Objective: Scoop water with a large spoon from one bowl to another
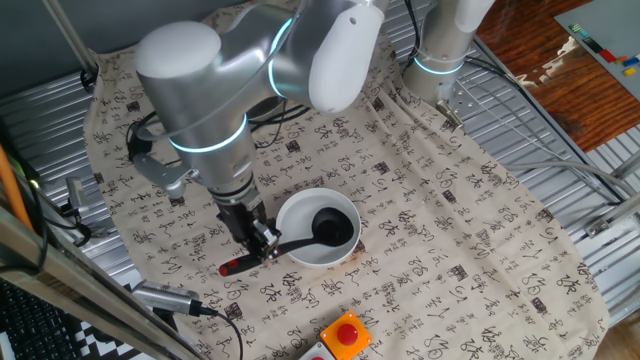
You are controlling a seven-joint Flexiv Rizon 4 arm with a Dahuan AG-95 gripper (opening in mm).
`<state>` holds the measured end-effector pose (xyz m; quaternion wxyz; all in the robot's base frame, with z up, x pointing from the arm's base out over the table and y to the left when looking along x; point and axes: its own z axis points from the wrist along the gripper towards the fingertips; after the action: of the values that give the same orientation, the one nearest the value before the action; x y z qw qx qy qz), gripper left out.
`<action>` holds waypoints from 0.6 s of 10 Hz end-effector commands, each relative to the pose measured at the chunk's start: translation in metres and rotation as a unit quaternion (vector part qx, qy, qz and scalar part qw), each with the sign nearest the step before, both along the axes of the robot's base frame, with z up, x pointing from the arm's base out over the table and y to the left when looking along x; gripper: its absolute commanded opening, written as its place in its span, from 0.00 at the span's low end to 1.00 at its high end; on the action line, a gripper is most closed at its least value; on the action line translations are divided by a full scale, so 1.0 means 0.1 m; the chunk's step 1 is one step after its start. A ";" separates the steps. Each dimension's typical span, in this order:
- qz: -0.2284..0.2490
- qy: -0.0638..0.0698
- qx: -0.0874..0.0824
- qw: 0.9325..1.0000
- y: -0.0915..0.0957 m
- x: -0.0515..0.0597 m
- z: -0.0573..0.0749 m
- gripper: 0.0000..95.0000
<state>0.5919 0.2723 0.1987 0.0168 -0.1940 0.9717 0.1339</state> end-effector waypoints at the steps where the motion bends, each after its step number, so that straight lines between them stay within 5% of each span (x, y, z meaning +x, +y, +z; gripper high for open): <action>1: -0.001 0.000 0.009 1.000 -0.03 0.01 -0.02 0.00; 6: -0.004 0.002 0.023 1.000 -0.12 0.05 -0.06 0.00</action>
<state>0.5971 0.2606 0.1924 0.0195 -0.1878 0.9693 0.1572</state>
